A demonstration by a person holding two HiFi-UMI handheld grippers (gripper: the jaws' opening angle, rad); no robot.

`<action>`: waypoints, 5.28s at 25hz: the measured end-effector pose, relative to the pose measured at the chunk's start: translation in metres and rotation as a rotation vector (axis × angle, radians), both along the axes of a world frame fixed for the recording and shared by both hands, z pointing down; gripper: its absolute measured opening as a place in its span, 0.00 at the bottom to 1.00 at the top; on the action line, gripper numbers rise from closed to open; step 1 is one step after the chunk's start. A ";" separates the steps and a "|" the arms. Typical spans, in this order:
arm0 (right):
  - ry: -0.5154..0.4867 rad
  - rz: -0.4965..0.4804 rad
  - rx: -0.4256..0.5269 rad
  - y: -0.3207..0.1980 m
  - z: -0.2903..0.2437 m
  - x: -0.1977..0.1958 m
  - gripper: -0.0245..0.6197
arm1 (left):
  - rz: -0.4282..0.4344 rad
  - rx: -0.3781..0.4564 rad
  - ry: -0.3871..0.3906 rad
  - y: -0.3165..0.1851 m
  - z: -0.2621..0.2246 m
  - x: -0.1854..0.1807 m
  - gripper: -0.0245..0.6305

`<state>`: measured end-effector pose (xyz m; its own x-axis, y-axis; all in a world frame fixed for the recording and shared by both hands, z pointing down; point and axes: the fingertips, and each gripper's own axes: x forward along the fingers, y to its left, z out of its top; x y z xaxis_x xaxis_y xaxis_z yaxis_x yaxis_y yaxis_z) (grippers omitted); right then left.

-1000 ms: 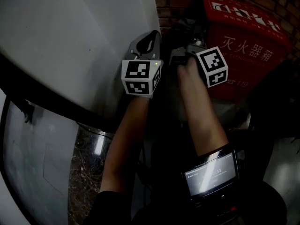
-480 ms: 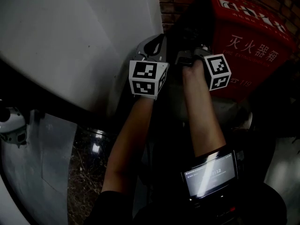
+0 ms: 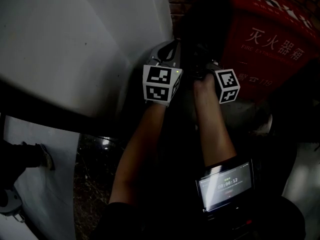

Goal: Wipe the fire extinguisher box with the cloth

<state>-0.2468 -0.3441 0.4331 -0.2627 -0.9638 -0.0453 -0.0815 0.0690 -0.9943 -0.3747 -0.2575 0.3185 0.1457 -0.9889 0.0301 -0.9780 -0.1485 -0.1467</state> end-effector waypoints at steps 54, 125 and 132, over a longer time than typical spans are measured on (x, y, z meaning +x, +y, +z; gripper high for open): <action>0.081 -0.142 0.091 -0.002 0.052 -0.048 0.11 | -0.009 -0.066 -0.026 -0.013 0.025 -0.005 0.04; 0.558 -0.607 0.504 0.098 0.009 -0.046 0.11 | 0.040 -0.120 0.082 0.033 0.047 0.051 0.04; 1.052 -0.599 0.874 0.114 -0.080 0.052 0.10 | 0.107 -0.070 0.112 0.031 -0.012 0.095 0.04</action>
<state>-0.1945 -0.2301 0.3532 -0.8775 -0.4727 -0.0806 -0.4613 0.8781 -0.1274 -0.2800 -0.2270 0.3061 0.2560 -0.9637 0.0762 -0.9658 -0.2584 -0.0232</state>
